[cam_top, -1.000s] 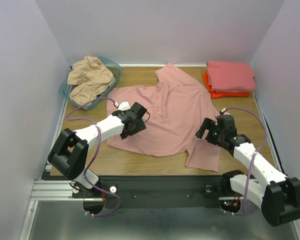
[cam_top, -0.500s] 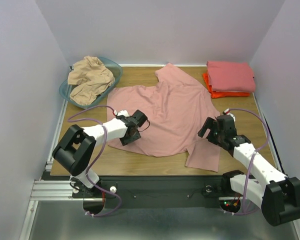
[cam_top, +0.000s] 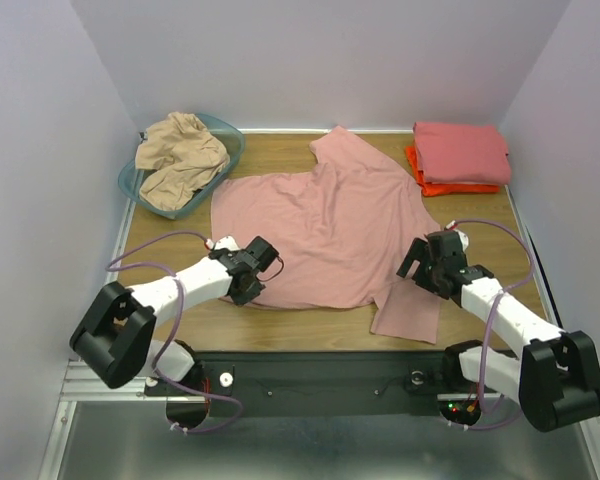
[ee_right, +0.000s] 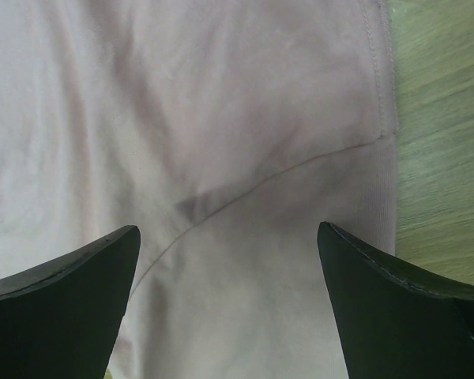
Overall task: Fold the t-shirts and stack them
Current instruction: Flatten the tshirt out
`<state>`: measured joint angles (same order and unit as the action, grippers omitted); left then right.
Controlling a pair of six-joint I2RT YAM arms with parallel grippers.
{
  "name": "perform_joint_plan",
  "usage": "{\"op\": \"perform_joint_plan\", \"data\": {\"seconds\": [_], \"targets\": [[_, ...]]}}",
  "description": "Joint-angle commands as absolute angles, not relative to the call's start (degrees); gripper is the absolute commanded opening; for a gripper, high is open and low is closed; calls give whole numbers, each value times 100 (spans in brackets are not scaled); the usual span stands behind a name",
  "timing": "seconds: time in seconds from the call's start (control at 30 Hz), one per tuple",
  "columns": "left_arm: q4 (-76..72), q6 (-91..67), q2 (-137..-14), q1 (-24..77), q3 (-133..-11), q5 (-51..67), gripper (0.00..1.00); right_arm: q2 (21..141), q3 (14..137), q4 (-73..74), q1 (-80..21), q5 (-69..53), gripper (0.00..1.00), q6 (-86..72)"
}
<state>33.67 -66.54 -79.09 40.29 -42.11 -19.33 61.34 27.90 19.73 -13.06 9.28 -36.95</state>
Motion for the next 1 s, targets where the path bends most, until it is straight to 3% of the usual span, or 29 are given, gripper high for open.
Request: {"op": "perform_joint_plan", "data": {"seconds": [0.0,0.23,0.43,0.7,0.97], "targets": [[3867,-6952,-7357,4096,-3921,-2004,4,6214,2733,1846,-1301,1178,100,-3806],[3797,-7400,-6023,4307,-3271,-1583,0,6232,2716,1846,-1301,1143,100,-3858],[3718,-7655,-5713,4359,-3120,-1529,0,5547,2698,2065,-1301,1055,100,-3972],[3490,-7805,-5678,4412,-3015,-1564,0,3764,2523,3688,-1301,1116,100,-5656],[3348,-8024,-5230,4421,-2786,-1705,0,2936,2777,5334,-1301,1205,100,-6398]]}}
